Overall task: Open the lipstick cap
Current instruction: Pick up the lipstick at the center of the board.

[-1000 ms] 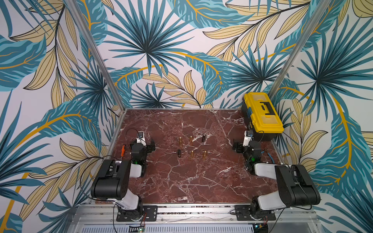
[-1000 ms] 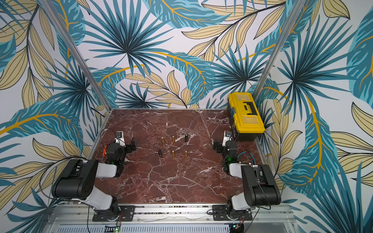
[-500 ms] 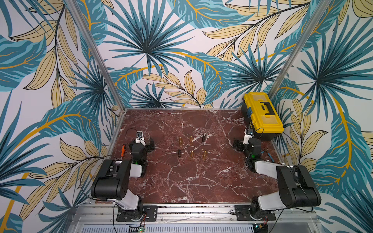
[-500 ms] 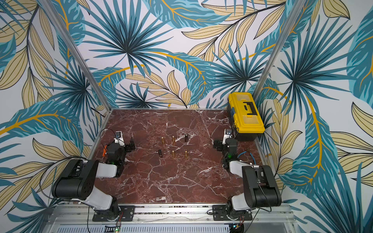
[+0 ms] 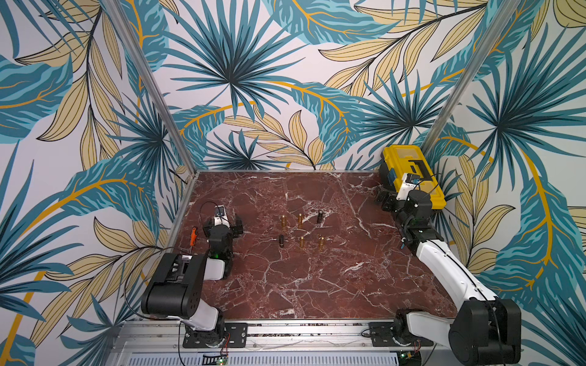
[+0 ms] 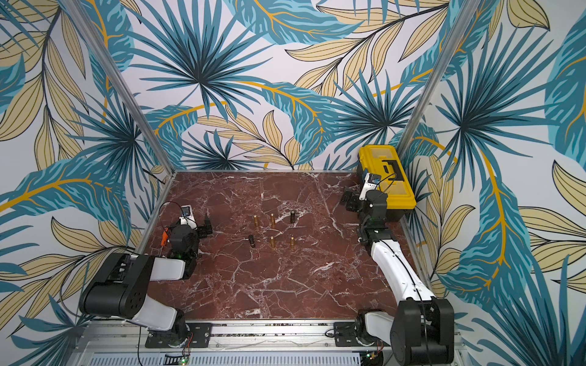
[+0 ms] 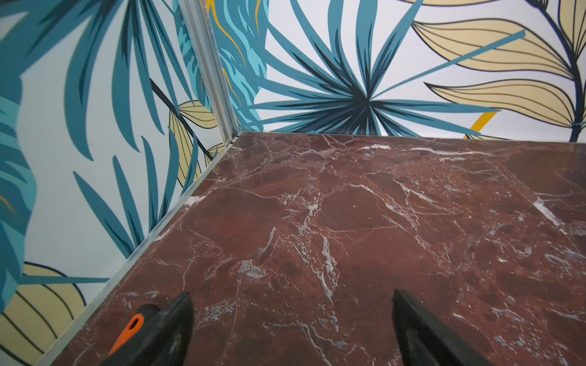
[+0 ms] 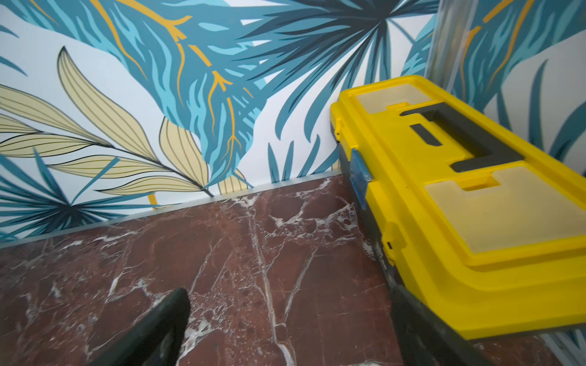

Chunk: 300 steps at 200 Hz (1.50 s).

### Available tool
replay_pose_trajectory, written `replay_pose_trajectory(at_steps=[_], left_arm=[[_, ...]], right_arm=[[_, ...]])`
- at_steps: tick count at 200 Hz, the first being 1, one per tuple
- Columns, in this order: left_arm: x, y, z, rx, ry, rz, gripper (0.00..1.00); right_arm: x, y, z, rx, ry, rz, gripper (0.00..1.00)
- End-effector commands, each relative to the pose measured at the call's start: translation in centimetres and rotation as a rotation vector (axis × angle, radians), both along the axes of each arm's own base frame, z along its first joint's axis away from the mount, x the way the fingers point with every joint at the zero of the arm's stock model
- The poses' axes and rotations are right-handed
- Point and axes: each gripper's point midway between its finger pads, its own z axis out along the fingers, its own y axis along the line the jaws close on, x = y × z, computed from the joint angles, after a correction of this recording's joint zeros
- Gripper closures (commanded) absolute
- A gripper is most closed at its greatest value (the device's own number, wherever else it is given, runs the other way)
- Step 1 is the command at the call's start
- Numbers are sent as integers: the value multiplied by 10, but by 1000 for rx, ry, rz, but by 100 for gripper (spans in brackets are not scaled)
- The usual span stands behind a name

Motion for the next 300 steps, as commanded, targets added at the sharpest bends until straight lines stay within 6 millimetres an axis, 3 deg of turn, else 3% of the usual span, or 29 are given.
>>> replay_pose_trajectory(at_steps=[1,44,67,94,131,174,213,253,287,300], left_arm=[[-4,-4,35,47,-66,21,2],[-8,-20,114,143,-213,61,1],[4,-38,128,197,-195,52,2],[23,-61,109,151,-57,-11,6],[39,-85,103,70,99,-88,6],[46,-110,80,-52,403,-163,6],[48,-130,78,-226,539,-252,7],[52,-158,77,-387,664,-365,17],[56,-165,79,-408,683,-380,19],[59,-165,75,-392,702,-364,28]], right_arm=[[-3,19,4,63,41,96,0],[-3,28,13,86,66,142,0],[-5,36,12,104,77,174,2],[-5,45,15,107,88,196,4],[-8,59,16,107,102,242,5],[-3,72,11,96,145,269,5],[-3,82,15,88,156,299,5],[-7,98,17,82,187,345,8],[-19,109,-2,54,277,362,9],[-22,114,-8,54,299,372,10]])
